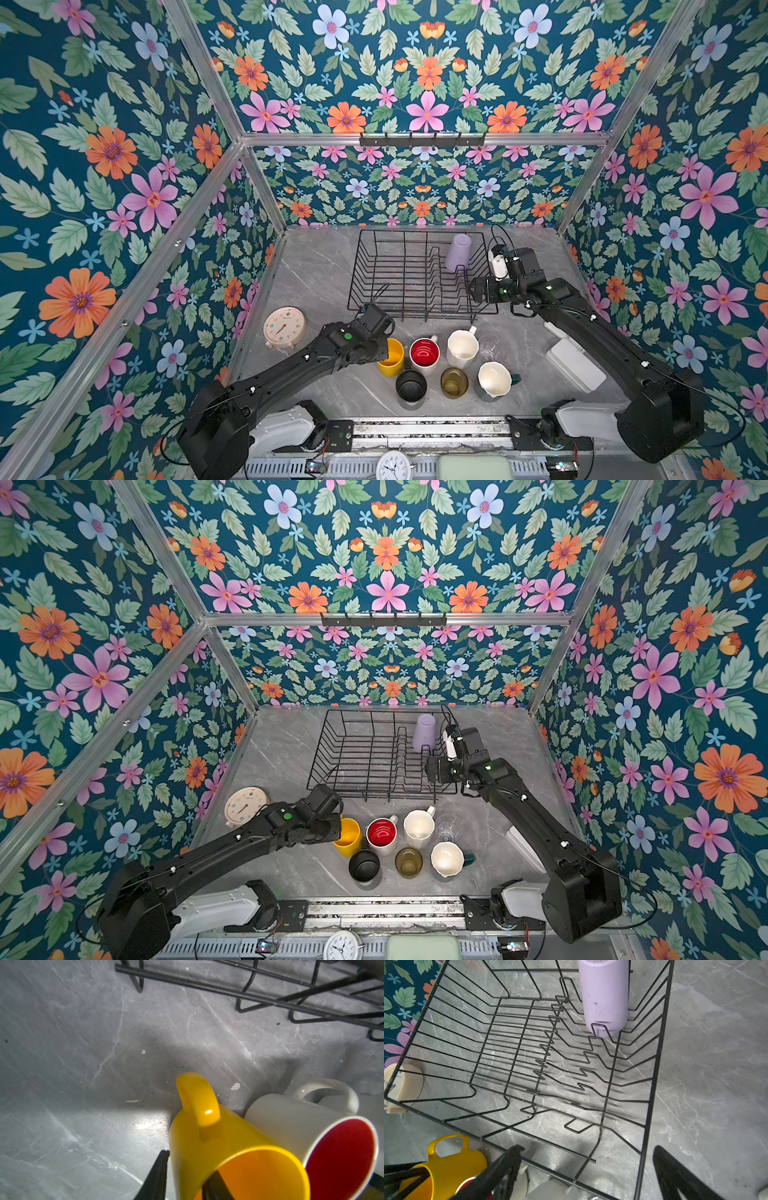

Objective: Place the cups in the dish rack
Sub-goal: 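Close the left gripper on the yellow mug's rim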

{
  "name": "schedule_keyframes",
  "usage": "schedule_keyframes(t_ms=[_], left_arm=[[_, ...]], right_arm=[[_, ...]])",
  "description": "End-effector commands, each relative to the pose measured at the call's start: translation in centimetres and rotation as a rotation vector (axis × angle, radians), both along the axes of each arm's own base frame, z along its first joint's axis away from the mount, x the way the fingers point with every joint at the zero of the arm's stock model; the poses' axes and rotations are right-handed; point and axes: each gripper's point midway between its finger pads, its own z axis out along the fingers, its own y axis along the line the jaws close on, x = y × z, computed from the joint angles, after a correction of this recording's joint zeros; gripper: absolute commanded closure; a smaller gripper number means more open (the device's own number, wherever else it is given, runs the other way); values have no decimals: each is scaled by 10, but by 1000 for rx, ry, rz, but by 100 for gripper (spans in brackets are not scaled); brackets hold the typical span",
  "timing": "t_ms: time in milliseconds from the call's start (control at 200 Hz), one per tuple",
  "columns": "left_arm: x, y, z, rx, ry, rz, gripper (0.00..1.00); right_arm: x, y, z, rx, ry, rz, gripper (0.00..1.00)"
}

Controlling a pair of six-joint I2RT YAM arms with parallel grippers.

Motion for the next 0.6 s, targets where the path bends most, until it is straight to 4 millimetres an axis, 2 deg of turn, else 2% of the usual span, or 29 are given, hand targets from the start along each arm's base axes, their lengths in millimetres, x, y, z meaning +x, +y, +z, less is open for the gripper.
schedule_keyframes(t_ms=[0, 75, 440, 595], left_arm=[[1, 1, -1, 8, -8, 3, 77], [1, 2, -2, 10, -8, 4, 78], [-1, 6, 0, 30, -10, -9, 100], [-3, 13, 5, 50, -20, -4, 100]], right_arm=[[4, 2, 3, 4, -23, 7, 1], [4, 2, 3, 2, -24, 7, 1], [5, 4, 3, 10, -27, 16, 1], [5, 6, 4, 22, -24, 21, 1]])
